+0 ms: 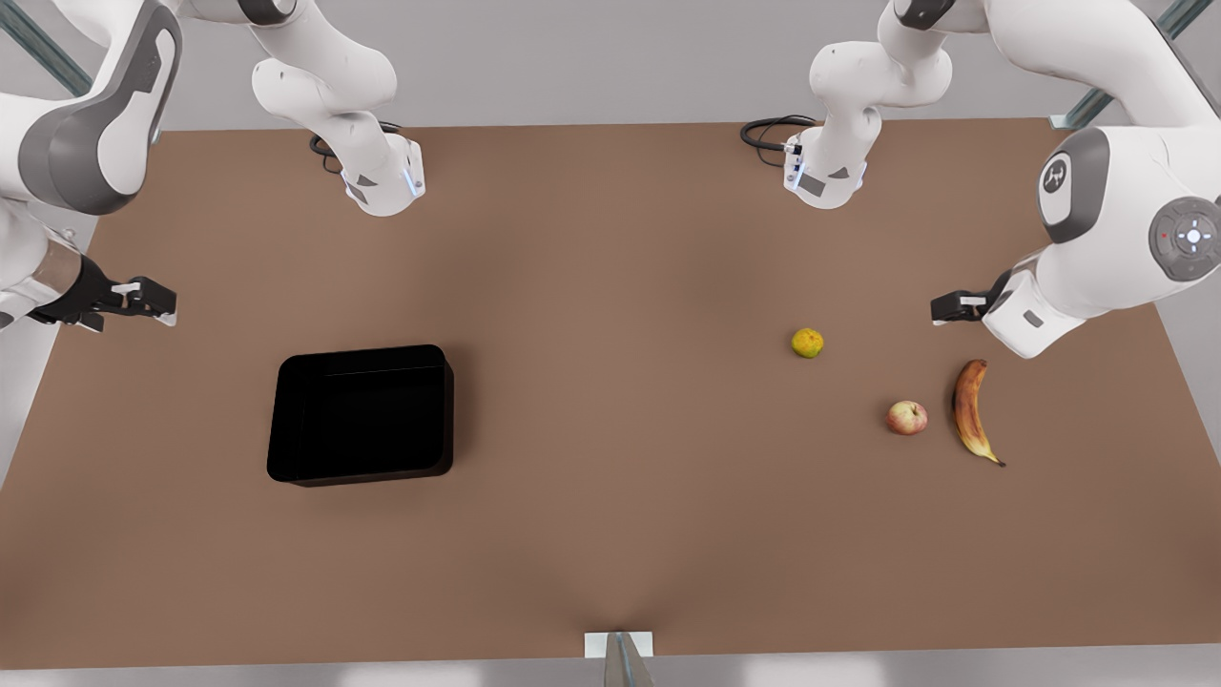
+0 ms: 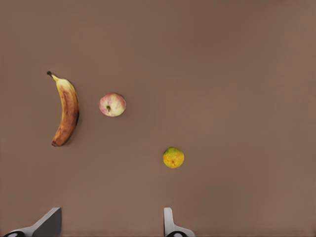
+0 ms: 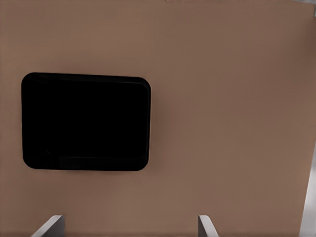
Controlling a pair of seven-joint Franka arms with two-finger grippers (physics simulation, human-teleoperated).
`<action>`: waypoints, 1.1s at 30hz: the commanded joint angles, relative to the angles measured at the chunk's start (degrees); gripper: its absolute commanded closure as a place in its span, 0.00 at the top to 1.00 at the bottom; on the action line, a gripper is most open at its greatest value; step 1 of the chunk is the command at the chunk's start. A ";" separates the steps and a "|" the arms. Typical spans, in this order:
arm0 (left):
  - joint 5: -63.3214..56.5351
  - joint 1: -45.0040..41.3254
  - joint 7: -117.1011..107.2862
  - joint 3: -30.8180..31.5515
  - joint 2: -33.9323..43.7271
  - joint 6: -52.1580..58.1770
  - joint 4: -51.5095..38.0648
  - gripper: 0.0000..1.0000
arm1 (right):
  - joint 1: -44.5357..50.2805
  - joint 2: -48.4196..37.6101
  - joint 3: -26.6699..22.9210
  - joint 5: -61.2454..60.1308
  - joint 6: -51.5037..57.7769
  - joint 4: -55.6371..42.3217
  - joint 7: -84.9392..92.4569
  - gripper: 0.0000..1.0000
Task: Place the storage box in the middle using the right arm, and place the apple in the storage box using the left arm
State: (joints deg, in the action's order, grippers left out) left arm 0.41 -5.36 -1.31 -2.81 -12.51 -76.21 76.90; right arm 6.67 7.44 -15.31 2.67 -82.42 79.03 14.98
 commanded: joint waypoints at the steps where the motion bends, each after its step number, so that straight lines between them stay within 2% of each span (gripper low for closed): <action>1: 0.03 0.00 0.08 0.00 0.03 0.63 -0.09 1.00 | 0.01 -0.06 -0.07 -0.03 -0.02 -0.02 1.72 1.00; 3: -0.06 0.00 0.08 0.00 0.03 0.63 0.00 1.00 | 0.01 0.38 -0.15 0.05 -0.28 -0.11 -0.57 1.00; 6: -0.06 0.00 0.17 0.00 0.03 0.72 0.00 1.00 | -2.36 9.16 -0.42 0.23 -6.69 2.61 -0.92 1.00; 7: -0.06 0.00 0.08 -0.09 0.03 0.72 0.00 1.00 | -2.54 9.26 -0.42 0.23 -13.97 8.13 -0.83 1.00; 8: -0.06 0.00 -0.01 0.00 0.03 0.72 0.00 1.00 | -2.71 9.61 -0.42 0.05 -16.36 10.43 -0.92 1.00; 9: -0.06 0.00 -0.01 0.00 0.03 0.72 0.00 1.00 | -2.72 10.13 -0.33 -0.91 -25.04 13.95 -0.92 1.00; 14: -0.15 0.00 -0.19 0.00 -0.06 0.89 0.18 1.00 | -3.07 13.21 -0.33 -3.11 -44.83 23.00 -0.92 1.00; 18: -0.23 0.00 -0.27 -0.09 -0.06 1.68 0.18 1.00 | -2.89 15.32 -0.33 -3.55 -45.81 27.23 -3.03 1.00; 30: -0.23 -0.08 -0.27 -0.09 -0.50 2.39 0.18 1.00 | -2.45 22.70 0.46 -5.22 -41.86 27.84 -3.29 1.00; 31: -0.23 0.00 -0.27 -0.09 -0.50 2.39 0.18 1.00 | -2.45 22.88 0.46 -5.22 -41.68 27.93 -3.29 0.95; 33: -0.23 -0.09 -0.27 -0.09 -0.50 2.39 0.18 1.00 | -2.45 24.55 0.55 -5.13 -41.15 27.49 -3.03 0.55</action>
State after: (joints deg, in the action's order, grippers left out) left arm 0.20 -5.44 -1.50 -2.87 -13.07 -74.07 77.10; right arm 4.22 31.61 -14.79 -2.47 -123.78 106.64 12.72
